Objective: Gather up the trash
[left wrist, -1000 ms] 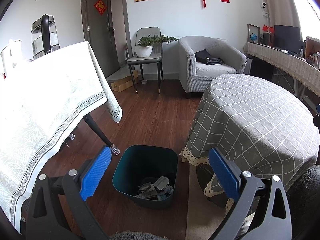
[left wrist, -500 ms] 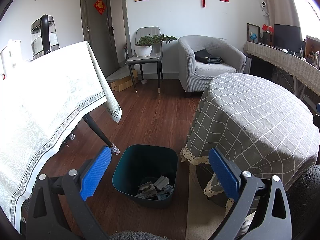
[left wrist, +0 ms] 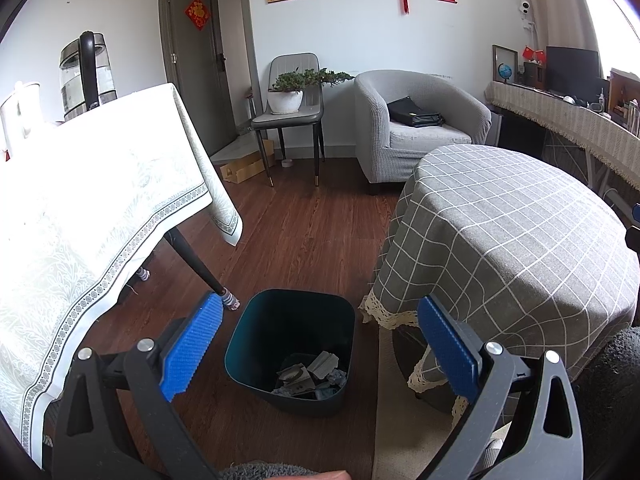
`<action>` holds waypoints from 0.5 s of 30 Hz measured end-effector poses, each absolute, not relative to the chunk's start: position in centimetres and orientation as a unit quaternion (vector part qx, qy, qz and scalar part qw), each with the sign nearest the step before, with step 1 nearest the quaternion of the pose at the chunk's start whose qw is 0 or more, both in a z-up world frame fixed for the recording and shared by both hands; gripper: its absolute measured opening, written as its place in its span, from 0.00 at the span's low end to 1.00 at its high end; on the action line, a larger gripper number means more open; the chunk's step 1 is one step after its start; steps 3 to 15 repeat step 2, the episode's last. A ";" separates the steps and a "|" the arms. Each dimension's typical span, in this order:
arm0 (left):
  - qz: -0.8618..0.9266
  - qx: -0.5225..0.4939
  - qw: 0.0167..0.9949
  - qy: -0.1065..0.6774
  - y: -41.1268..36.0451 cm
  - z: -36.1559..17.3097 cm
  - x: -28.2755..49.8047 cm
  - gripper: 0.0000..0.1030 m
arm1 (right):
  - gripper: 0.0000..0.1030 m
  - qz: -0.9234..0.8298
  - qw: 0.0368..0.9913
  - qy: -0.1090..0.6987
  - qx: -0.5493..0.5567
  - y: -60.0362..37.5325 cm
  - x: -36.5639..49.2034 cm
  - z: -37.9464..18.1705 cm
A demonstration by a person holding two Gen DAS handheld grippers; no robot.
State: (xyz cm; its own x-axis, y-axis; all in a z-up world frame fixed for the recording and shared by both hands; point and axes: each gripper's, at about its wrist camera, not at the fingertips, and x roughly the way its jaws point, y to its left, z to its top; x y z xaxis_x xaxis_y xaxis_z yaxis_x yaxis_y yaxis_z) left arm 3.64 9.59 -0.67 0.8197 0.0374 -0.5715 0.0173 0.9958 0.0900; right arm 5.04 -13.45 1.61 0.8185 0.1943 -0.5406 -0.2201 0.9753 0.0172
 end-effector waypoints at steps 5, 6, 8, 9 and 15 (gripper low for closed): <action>0.006 0.047 0.953 0.300 9.5 -0.6 3.7 0.97 | 0.97 0.108 0.953 0.281 -0.023 -13.5 5.1 1.6; 0.006 0.047 0.953 0.300 9.5 -0.6 3.7 0.97 | 0.97 0.108 0.953 0.281 -0.023 -13.5 5.1 1.6; 0.006 0.047 0.953 0.300 9.5 -0.6 3.7 0.97 | 0.97 0.108 0.953 0.281 -0.023 -13.5 5.1 1.6; 0.006 0.047 0.953 0.300 9.5 -0.6 3.7 0.97 | 0.97 0.108 0.953 0.281 -0.023 -13.5 5.1 1.6; 0.006 0.047 0.953 0.300 9.5 -0.6 3.7 0.97 | 0.97 0.108 0.953 0.281 -0.023 -13.5 5.1 1.6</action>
